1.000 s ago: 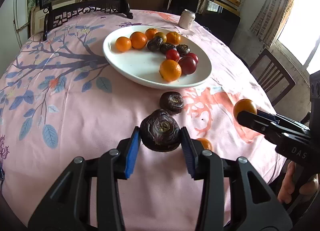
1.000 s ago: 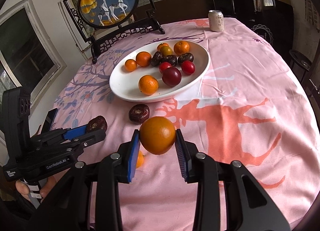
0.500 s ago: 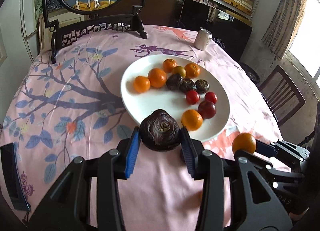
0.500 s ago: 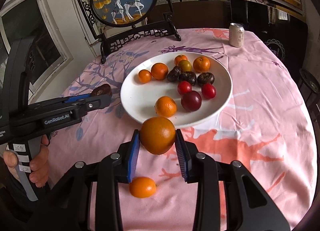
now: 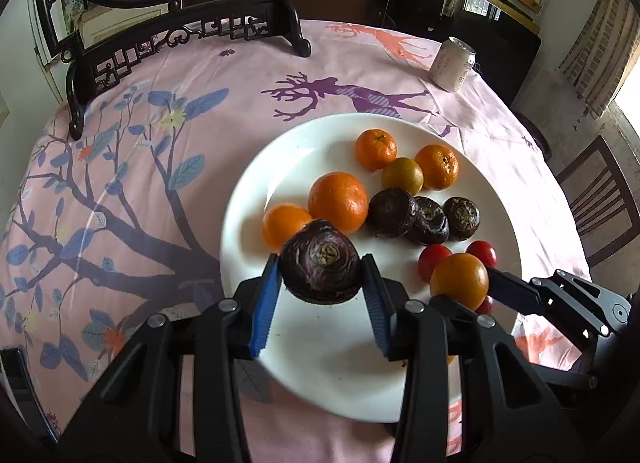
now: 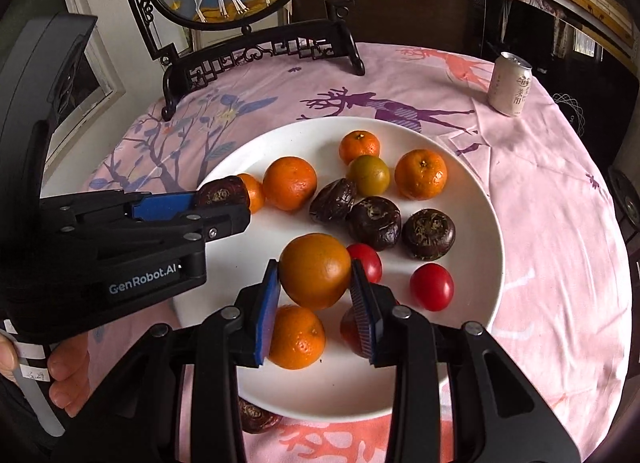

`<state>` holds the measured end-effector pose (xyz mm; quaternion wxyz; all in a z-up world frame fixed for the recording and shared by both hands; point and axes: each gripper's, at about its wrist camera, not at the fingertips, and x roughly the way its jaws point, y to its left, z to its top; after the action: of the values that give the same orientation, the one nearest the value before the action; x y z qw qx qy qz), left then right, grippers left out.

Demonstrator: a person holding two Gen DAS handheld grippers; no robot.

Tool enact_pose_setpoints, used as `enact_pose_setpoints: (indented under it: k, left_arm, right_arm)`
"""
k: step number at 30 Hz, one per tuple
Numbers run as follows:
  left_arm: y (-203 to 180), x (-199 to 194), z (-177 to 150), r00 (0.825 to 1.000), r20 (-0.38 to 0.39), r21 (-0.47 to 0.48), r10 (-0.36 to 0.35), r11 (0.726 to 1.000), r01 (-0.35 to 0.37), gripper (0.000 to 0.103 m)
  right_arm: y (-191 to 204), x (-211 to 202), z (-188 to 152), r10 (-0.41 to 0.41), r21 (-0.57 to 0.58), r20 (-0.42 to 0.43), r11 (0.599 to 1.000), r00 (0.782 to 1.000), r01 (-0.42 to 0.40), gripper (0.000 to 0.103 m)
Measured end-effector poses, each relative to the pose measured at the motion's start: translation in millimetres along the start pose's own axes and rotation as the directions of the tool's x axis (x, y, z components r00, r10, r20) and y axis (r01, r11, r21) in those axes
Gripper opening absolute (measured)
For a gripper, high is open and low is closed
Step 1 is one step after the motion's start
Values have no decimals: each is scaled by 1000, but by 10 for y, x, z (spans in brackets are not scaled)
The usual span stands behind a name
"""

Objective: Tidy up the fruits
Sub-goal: 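Place the mandarin and brown fruit on the plate, opening both tools, then grasp the last mandarin with the right tool while the left tool grasps the last brown fruit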

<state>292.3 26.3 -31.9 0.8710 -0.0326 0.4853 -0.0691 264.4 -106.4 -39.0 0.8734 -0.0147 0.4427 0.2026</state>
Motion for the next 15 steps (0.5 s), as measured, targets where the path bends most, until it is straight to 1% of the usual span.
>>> enact_pose_setpoints:
  k: [3, 4, 5, 6, 7, 9, 11, 13, 15]
  left_arm:
    - [7, 41, 23, 1000, -8, 1, -9, 1000, 9, 42]
    - [22, 35, 32, 1000, -4, -5, -12, 1000, 12, 45]
    - [42, 9, 38, 1000, 3, -13, -12, 1000, 12, 56]
    - [62, -36, 41, 1000, 14, -20, -14, 1000, 15, 63]
    - [86, -109, 36, 999, 32, -28, -19, 999, 20, 69]
    - [130, -285, 7, 998, 67, -38, -18, 999, 21, 69]
    - [183, -512, -82, 994, 107, -52, -27, 998, 33, 71]
    - [213, -740, -244, 988, 152, -59, -28, 998, 37, 73]
    - [202, -908, -455, 983, 184, -55, 8, 998, 3, 73]
  right_arm:
    - [15, 74, 29, -7, -16, -9, 1000, 1000, 7, 36]
    - [24, 94, 29, -15, -22, -15, 1000, 1000, 15, 37]
    - [24, 88, 23, -21, -24, -11, 1000, 1000, 21, 46]
    - [21, 50, 9, -29, -23, -1, 999, 1000, 29, 49]
    - [16, -14, -8, -39, -24, 13, 999, 999, 39, 49]
    - [-3, -211, -51, -55, -22, 47, 998, 997, 56, 58]
    - [-34, -472, -140, -59, -5, 92, 998, 994, 60, 58]
    - [-50, -738, -287, -62, 16, 130, 998, 990, 61, 59]
    - [-47, -972, -483, -62, 38, 160, 998, 985, 57, 60]
